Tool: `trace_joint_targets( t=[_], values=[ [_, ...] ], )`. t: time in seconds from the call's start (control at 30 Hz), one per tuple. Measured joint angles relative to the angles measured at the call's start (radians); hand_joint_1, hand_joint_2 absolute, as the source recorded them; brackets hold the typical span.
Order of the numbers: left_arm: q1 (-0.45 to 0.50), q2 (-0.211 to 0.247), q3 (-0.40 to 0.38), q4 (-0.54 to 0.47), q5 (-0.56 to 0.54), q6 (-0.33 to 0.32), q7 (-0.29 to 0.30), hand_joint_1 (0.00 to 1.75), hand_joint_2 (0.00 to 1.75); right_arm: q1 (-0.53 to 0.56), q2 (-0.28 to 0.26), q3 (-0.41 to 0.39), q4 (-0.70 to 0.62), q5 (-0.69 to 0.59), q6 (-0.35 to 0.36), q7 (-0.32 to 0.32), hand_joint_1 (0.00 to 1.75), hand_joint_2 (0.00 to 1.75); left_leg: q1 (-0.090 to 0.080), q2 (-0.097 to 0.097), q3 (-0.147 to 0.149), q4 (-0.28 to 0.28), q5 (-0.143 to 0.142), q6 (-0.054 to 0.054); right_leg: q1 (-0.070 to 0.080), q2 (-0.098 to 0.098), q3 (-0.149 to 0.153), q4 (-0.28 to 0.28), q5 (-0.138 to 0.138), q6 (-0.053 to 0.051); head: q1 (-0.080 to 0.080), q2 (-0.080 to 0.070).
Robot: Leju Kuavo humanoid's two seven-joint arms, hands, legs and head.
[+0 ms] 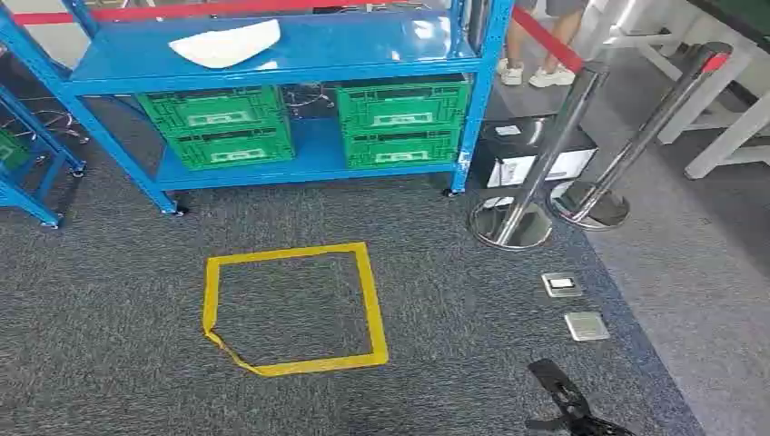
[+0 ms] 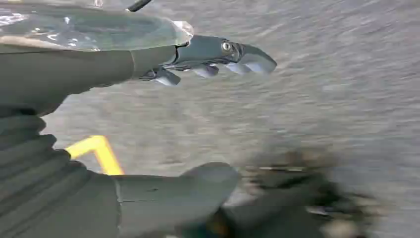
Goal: Take the parts from the cabinet and place them on the table.
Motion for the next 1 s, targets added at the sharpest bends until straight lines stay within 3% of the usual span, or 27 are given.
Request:
trace_joint_targets(
  t=[0.23,0.33,0.57,0.7,0.87,1.0],
  values=[
    [-0.066,-0.027,0.028,-0.014,0.034,0.02,-0.218,0.0,0.0,-0.005,0.0,0.0,-0.002,-0.019,-0.027,-0.052,0.0,1.75,0.0,0.0,0.0,0.0,0.0,0.0,0.0,0.0,0.001,0.0,0.001,0.0,0.0,0.0],
    [-0.098,-0.041,0.039,-0.024,0.033,0.025,-0.259,0.0,0.0,-0.014,0.0,0.0,-0.004,-0.033,-0.045,-0.088,0.0,1.75,0.0,0.0,0.0,0.0,0.0,0.0,0.0,0.0,0.001,0.0,0.001,0.001,0.0,0.0],
    [-0.14,-0.064,0.08,-0.066,0.018,0.049,-0.356,0.0,0.0,-0.043,0.0,-0.005,-0.034,-0.063,-0.117,-0.283,0.0,1.75,0.0,0.0,0.001,0.0,0.0,0.0,0.0,0.0,0.001,0.0,0.001,0.001,0.0,0.0],
    [-0.158,-0.072,0.107,-0.103,-0.013,0.069,-0.39,0.0,0.0,-0.056,0.0,-0.028,-0.09,-0.071,-0.206,-0.386,0.0,1.75,0.0,0.0,0.001,0.0,0.0,0.0,0.0,0.0,0.001,0.0,0.001,0.001,0.0,0.0],
    [-0.167,-0.076,0.149,-0.184,-0.065,0.087,-0.431,0.0,0.0,-0.041,-0.006,-0.06,-0.255,-0.024,-0.293,-0.43,0.0,1.75,0.0,0.0,0.001,0.0,0.0,0.0,0.0,0.0,0.001,0.0,0.001,0.001,0.0,0.0],
    [-0.167,-0.074,0.181,-0.274,-0.099,0.09,-0.431,0.0,0.0,-0.002,-0.019,-0.117,-0.461,0.159,-0.296,-0.354,0.0,1.75,0.0,0.0,0.001,0.0,0.0,0.0,0.0,0.0,0.001,0.0,0.001,0.001,0.001,0.0]
  ],
)
